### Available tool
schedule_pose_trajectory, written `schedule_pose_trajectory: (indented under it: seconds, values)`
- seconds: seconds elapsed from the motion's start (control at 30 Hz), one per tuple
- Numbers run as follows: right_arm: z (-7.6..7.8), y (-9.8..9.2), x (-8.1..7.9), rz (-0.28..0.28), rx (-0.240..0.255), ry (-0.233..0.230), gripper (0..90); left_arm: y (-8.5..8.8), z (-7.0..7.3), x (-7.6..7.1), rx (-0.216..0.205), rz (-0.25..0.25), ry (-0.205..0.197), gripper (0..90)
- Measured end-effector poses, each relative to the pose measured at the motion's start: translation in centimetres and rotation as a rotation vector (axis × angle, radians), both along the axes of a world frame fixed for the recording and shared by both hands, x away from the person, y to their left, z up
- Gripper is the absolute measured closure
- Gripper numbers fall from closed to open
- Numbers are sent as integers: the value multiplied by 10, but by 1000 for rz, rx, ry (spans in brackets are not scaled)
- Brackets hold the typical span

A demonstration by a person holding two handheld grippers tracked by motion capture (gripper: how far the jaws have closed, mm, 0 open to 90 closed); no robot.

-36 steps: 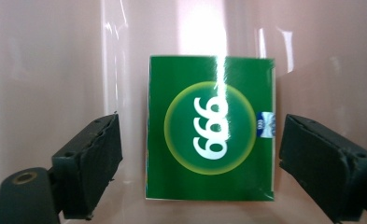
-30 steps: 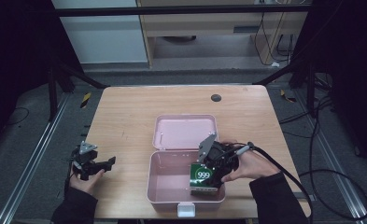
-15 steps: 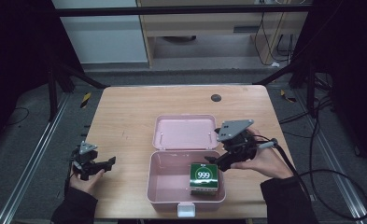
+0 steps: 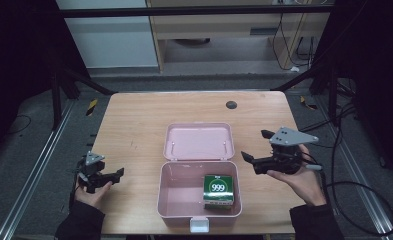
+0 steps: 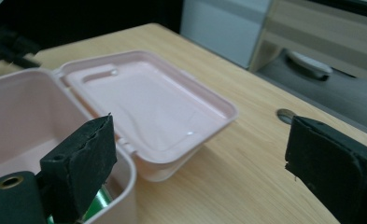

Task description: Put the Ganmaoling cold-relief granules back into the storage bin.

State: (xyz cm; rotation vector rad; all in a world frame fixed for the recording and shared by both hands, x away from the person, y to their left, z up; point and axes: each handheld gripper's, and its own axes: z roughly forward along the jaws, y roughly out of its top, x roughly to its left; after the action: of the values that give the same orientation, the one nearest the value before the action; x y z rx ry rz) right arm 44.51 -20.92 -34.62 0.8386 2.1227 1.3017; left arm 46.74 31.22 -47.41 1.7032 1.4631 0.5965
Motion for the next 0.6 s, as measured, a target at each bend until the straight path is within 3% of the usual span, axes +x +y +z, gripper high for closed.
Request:
schedule_pose_trajectory:
  seconds: [0.17,0.33,0.6]
  values:
    - [-19,-20,-2,-127,85,-22,90,-1,1,0,-3,-2,-3,208]
    - [-41,-33,-1,-193,97,8,91,-1,0,0,0,-4,-1,227]
    - [-67,-48,7,-267,73,32,80,1,-1,0,5,1,7,256]
